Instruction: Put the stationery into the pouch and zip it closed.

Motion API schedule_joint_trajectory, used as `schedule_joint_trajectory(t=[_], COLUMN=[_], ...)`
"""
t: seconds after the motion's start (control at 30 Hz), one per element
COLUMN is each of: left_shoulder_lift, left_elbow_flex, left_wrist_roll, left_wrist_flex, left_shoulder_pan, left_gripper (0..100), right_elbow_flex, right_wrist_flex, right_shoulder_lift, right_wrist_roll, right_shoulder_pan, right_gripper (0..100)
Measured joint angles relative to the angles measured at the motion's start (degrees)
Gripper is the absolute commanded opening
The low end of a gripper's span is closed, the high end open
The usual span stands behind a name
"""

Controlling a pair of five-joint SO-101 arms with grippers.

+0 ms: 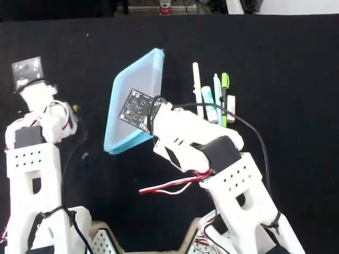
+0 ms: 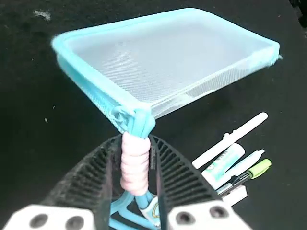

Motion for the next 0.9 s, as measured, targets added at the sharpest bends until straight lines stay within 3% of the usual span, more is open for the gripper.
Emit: schedule_joint_trajectory(t=[0.2, 0.37, 0.6, 0.9], left_shoulder_lift=[-0.6, -0.9, -1.3, -1.3], left_elbow_flex=[-0.5, 3.3, 8.4, 9.3], left_wrist_roll=[-0.1, -0.1, -0.1, 0.2], left_wrist_flex=[0.6, 0.6, 0.6, 0.6], left_shoulder_pan=[9.5, 11.2, 18.7, 13.6], left_gripper=[18, 18, 18, 18], right_elbow_flex=[-6.2, -11.8, -10.7, -10.6], right_wrist_flex=[0.2, -0.8, -11.8, -13.5], right_shoulder_lift=[0.0, 0.0, -0.1, -0.2], right_wrist_roll=[0.0, -0.3, -8.6, -13.2], right_shoulder_pan=[0.0, 0.0, 0.0, -6.6], right_gripper=[1.1, 1.1, 1.1, 1.1])
